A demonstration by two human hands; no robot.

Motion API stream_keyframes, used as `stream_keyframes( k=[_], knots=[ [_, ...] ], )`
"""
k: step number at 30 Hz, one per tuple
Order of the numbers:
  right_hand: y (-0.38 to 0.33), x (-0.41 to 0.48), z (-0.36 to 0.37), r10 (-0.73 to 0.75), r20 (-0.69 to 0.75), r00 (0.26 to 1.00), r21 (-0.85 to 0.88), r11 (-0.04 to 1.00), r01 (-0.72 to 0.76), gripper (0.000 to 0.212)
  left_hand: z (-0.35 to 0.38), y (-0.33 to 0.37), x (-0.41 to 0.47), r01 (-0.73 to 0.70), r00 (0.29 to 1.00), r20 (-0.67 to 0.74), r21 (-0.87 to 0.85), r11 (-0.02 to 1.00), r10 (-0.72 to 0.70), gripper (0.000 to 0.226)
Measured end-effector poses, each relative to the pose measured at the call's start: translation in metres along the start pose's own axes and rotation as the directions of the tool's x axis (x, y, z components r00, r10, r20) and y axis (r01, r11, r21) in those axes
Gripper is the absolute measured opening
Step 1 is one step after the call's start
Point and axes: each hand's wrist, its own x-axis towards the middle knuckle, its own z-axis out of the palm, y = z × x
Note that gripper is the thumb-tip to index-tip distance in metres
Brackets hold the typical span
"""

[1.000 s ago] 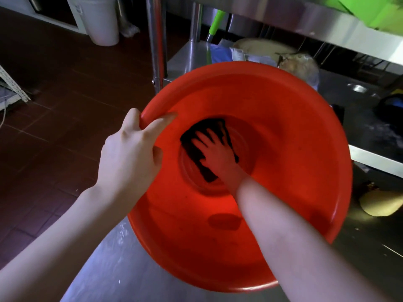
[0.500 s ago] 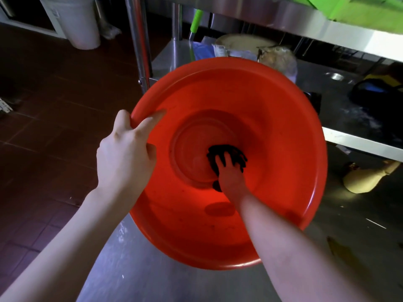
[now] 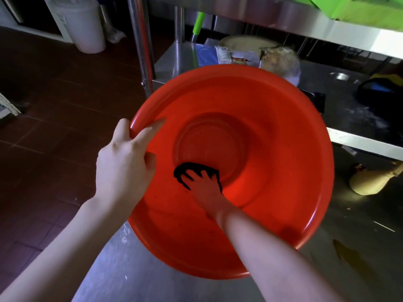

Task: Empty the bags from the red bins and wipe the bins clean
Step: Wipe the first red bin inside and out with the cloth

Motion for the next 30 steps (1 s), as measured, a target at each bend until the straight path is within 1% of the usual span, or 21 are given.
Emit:
stream_keyframes(
  k=[2, 5, 7, 8, 9, 10, 11, 12, 14, 16, 20, 22, 23, 25, 26, 27, 28, 29, 30],
  knots=[
    [0.002, 0.005, -0.003, -0.055, -0.019, 0.998, -0.004, 0.998, 0.055, 0.058, 0.000, 0.002, -0.001, 0.011, 1.000, -0.008, 0.001, 1.000, -0.011, 0.072],
    [0.008, 0.006, -0.009, -0.098, 0.002, 0.995, 0.061, 0.993, 0.098, 0.062, 0.001, 0.010, -0.002, -0.013, 1.000, -0.013, 0.024, 1.000, 0.013, 0.073],
    [0.023, 0.002, -0.014, -0.131, 0.089, 0.987, 0.075, 0.989, 0.124, 0.054, 0.001, 0.013, -0.003, -0.038, 0.999, -0.002, 0.040, 0.998, 0.038, 0.073],
    [0.032, -0.002, -0.015, -0.107, 0.144, 0.984, 0.079, 0.992, 0.097, 0.046, 0.001, 0.014, -0.003, -0.045, 0.999, 0.004, 0.041, 0.998, 0.045, 0.073],
    [0.043, -0.007, -0.016, -0.053, 0.206, 0.977, 0.053, 0.998, 0.043, 0.040, 0.001, 0.015, -0.002, -0.047, 0.999, 0.008, 0.040, 0.998, 0.047, 0.072],
    [0.054, -0.011, -0.019, 0.016, 0.256, 0.966, -0.015, 1.000, -0.012, 0.040, 0.000, 0.017, -0.001, -0.046, 0.999, 0.013, 0.038, 0.998, 0.045, 0.072],
    [0.065, -0.014, -0.024, 0.095, 0.285, 0.954, -0.123, 0.990, -0.061, 0.042, 0.000, 0.018, -0.001, -0.043, 0.999, 0.021, 0.034, 0.999, 0.042, 0.071],
    [0.075, -0.016, -0.030, 0.179, 0.280, 0.943, -0.243, 0.964, -0.111, 0.042, 0.000, 0.020, 0.000, -0.041, 0.999, 0.028, 0.028, 0.999, 0.041, 0.071],
    [0.094, -0.017, -0.044, 0.312, 0.200, 0.929, -0.434, 0.878, -0.201, 0.042, 0.001, 0.026, -0.001, -0.043, 0.999, 0.034, 0.019, 0.999, 0.043, 0.071],
    [0.107, -0.019, -0.051, 0.335, 0.120, 0.935, -0.531, 0.817, -0.224, 0.046, 0.001, 0.030, -0.003, -0.043, 0.999, 0.026, 0.022, 0.999, 0.043, 0.071],
    [0.109, -0.033, -0.034, 0.331, 0.089, 0.939, -0.545, 0.806, -0.232, 0.053, 0.001, 0.034, -0.005, -0.022, 1.000, 0.018, 0.018, 1.000, 0.021, 0.069],
    [0.104, -0.035, -0.025, 0.314, 0.123, 0.941, -0.461, 0.858, -0.226, 0.051, 0.002, 0.035, -0.004, -0.012, 1.000, 0.013, 0.023, 1.000, 0.012, 0.069],
    [0.097, -0.036, -0.020, 0.287, 0.157, 0.945, -0.371, 0.904, -0.213, 0.049, 0.002, 0.036, -0.004, -0.009, 1.000, 0.012, 0.023, 1.000, 0.009, 0.070],
    [0.076, -0.030, -0.007, 0.168, 0.228, 0.959, -0.091, 0.984, -0.151, 0.046, 0.002, 0.036, -0.003, -0.001, 1.000, 0.012, 0.019, 1.000, 0.001, 0.070],
    [0.059, -0.025, 0.000, 0.093, 0.258, 0.962, 0.091, 0.989, -0.120, 0.048, 0.002, 0.035, -0.003, 0.000, 1.000, 0.011, 0.019, 1.000, -0.001, 0.070],
    [0.041, -0.019, 0.004, 0.028, 0.263, 0.964, 0.282, 0.954, -0.104, 0.051, 0.002, 0.034, -0.003, -0.004, 1.000, 0.010, 0.021, 1.000, 0.004, 0.070],
    [0.026, -0.013, 0.006, -0.014, 0.239, 0.971, 0.445, 0.890, -0.097, 0.054, 0.002, 0.033, -0.004, -0.009, 1.000, 0.008, 0.027, 1.000, 0.009, 0.070],
    [0.016, -0.008, 0.005, -0.024, 0.201, 0.979, 0.556, 0.826, -0.094, 0.056, 0.002, 0.032, -0.004, -0.015, 1.000, 0.007, 0.035, 0.999, 0.014, 0.069],
    [0.011, -0.005, 0.002, -0.016, 0.172, 0.985, 0.614, 0.784, -0.095, 0.056, 0.002, 0.032, -0.004, -0.020, 1.000, 0.007, 0.042, 0.999, 0.019, 0.069]
  ],
)
